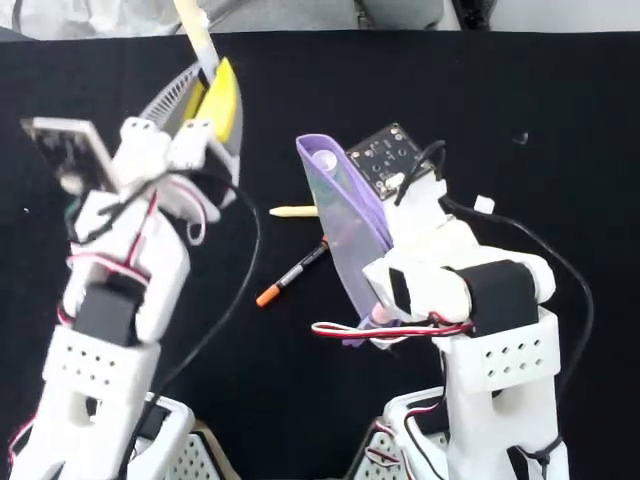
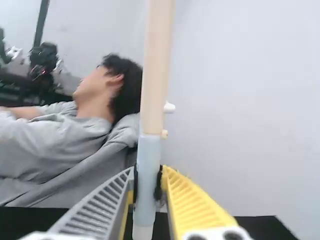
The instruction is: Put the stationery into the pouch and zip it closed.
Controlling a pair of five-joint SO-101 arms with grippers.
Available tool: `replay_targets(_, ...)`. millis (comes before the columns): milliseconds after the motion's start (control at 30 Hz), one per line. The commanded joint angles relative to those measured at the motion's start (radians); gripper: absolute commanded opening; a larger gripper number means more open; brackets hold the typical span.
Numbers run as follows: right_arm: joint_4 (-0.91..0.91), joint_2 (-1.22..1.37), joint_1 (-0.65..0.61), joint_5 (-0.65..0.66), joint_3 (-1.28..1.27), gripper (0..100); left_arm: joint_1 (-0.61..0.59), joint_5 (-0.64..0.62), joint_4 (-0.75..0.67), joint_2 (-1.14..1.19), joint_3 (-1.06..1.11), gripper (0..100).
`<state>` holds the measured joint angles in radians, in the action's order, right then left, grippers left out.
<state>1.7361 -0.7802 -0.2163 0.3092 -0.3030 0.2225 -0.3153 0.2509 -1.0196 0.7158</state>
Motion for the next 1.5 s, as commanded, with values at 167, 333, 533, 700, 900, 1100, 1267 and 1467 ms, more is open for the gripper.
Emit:
replay_targets(167, 0.002, -0.008, 0.011, 0.0, 0.002, 1.1, 0.104, -0.16, -0.049, -0.147, 0.076, 3)
replay_targets(333, 0.002, -0.008, 0.011, 0.0, 0.002, 1.1, 0.185, -0.16, -0.055, -0.195, 0.139, 3)
replay_targets(533, 0.002, -0.008, 0.011, 0.0, 0.002, 1.1, 0.231, -0.16, -0.055, -0.25, 0.203, 3)
replay_targets(700, -0.002, -0.008, 0.002, 0.0, 0.002, 1.1, 0.231, -0.16, -0.055, -0.232, 0.199, 3)
replay_targets(900, -0.003, -0.007, -0.078, 0.0, 0.004, 1.1, 0.317, -0.153, -0.052, -0.233, 0.202, 3)
replay_targets(1100, 0.0, -0.01, -0.077, 0.0, 0.002, 1.1, 0.429, 0.017, -0.052, -0.229, 0.214, 3)
replay_targets(1267, 0.0, -0.01, -0.077, 0.0, 0.005, 1.1, 0.455, 0.075, -0.057, -0.238, 0.275, 3)
replay_targets(1467, 0.0, -0.01, -0.077, 0.0, 0.005, 1.1, 0.415, 0.075, -0.057, -0.239, 0.289, 3)
